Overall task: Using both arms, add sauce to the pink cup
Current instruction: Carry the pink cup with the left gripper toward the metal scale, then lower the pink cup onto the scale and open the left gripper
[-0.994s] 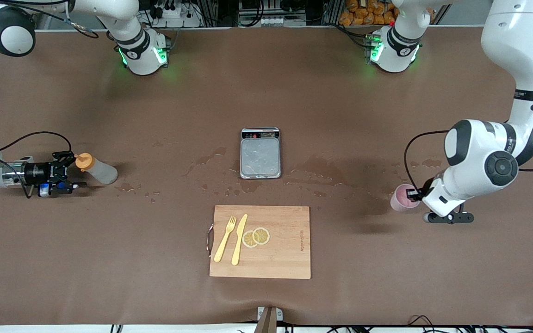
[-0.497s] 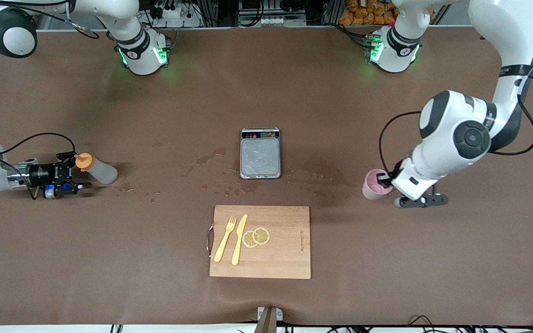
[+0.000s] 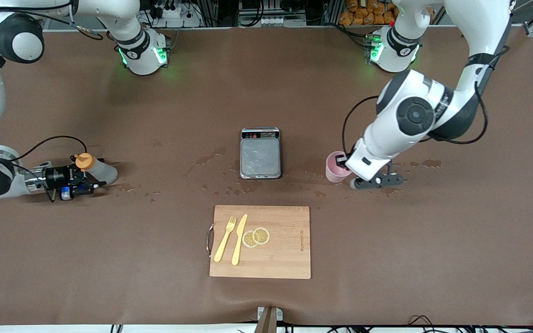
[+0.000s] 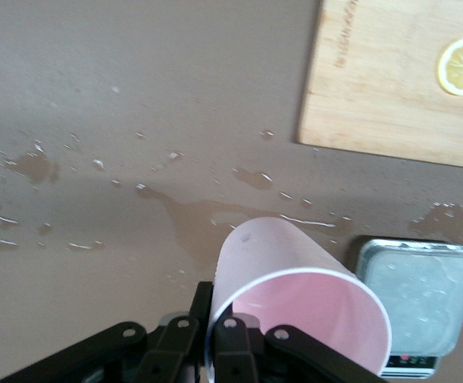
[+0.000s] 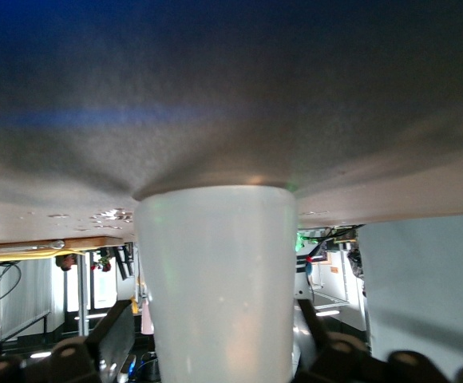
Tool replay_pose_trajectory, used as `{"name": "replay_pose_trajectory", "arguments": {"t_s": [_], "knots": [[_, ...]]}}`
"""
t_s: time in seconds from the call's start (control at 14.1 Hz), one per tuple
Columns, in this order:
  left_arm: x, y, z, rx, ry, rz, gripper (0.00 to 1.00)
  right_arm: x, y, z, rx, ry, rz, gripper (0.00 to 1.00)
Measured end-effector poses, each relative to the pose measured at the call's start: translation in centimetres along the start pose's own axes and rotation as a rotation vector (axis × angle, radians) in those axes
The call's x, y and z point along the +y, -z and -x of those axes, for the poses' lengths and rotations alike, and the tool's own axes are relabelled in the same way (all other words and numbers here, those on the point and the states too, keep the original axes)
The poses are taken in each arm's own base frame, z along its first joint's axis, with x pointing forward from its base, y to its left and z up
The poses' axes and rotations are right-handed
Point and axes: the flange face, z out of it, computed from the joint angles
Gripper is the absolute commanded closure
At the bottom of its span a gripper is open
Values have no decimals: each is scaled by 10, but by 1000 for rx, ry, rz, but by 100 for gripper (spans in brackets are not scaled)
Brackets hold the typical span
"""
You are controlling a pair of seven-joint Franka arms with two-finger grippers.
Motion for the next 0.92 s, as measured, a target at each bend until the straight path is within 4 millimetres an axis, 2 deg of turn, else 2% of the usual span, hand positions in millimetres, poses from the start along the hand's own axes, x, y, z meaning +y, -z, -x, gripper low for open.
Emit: {"name": "replay_pose_trajectory", "arguments": {"t_s": [0.14, 0.21, 0.35, 0.57, 0.71, 0.92], "knots": [[35, -5, 20, -6, 0, 4, 100, 0, 0, 0, -2, 0, 1, 50], [56, -10, 31, -15, -1, 7, 100, 0, 0, 0, -3, -1, 0, 56], [90, -28, 47, -45, -2, 15, 100, 0, 0, 0, -3, -3, 0, 58], [127, -66, 54, -99, 32, 23, 100, -1, 0, 1, -2, -4, 0, 58], [144, -87, 55, -111, 78, 17, 100, -1, 0, 1, -1, -4, 0, 57], [175, -116, 63, -61, 131, 8, 100, -5, -1, 3, 5, -2, 5, 56]]}}
